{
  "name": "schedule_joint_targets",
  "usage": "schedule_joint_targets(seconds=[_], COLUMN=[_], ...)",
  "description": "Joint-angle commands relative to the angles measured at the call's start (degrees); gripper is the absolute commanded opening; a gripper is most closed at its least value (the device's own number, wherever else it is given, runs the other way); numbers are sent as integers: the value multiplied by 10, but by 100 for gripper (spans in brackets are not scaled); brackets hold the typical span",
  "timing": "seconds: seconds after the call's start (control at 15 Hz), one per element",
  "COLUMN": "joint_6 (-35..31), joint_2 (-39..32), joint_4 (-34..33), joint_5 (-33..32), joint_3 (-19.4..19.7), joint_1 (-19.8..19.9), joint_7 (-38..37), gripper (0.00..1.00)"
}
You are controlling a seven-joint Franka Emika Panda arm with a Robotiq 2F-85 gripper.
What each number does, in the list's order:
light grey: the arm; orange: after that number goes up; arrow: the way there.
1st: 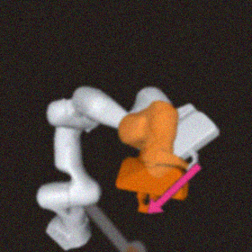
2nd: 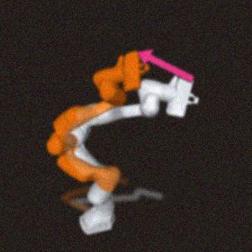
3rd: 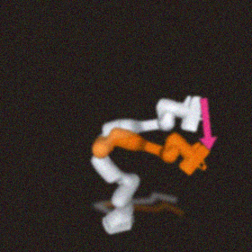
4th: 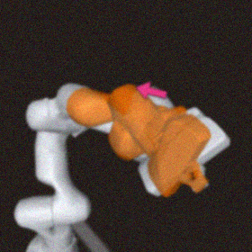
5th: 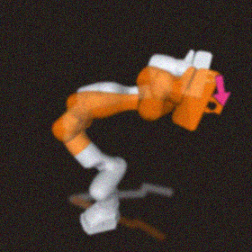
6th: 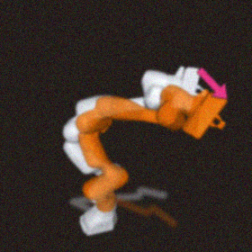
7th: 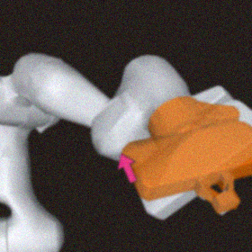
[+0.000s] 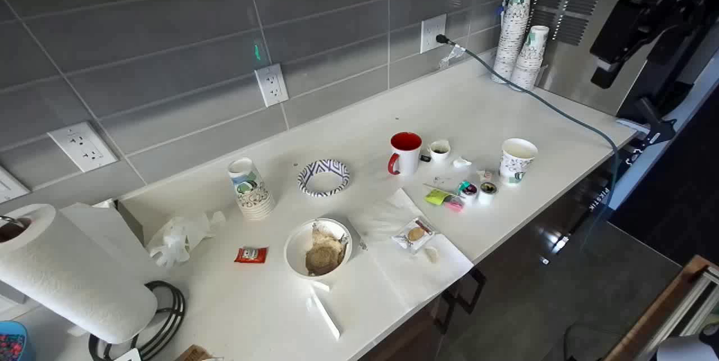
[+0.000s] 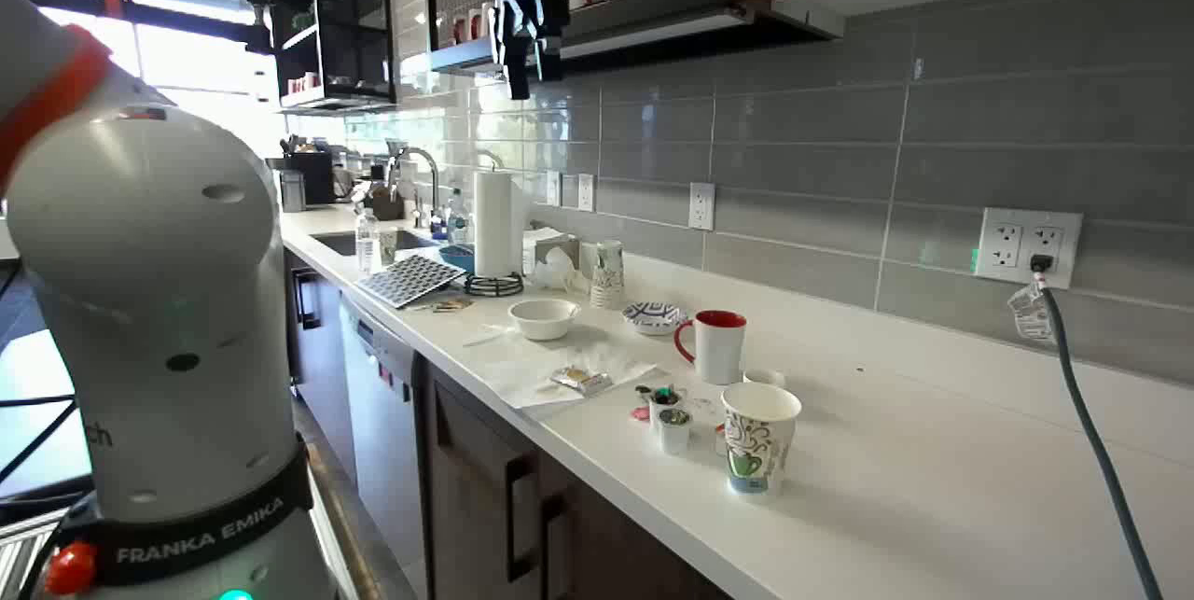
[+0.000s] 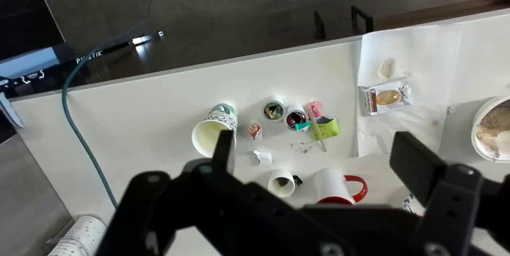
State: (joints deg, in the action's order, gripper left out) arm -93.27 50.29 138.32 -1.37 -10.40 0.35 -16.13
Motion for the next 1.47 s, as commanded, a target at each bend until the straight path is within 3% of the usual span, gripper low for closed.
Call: schedule_joint_targets(seconds=[0.0,0.8,0.93,1.13,1.4], joint_6=[1,-8,-55,-171,-330], joint_2=[-1,-8,-37,-82,-168], joint_4=[-1,1,12,43,77], joint_5=[-1,0,4,-12,-6], joint_3=[1,2,-7,-37,-47], joint_1=[-2,-6,-23,-45,-73], joint_7=[-1,6,29,47,72], gripper=[100,100,100,100,100])
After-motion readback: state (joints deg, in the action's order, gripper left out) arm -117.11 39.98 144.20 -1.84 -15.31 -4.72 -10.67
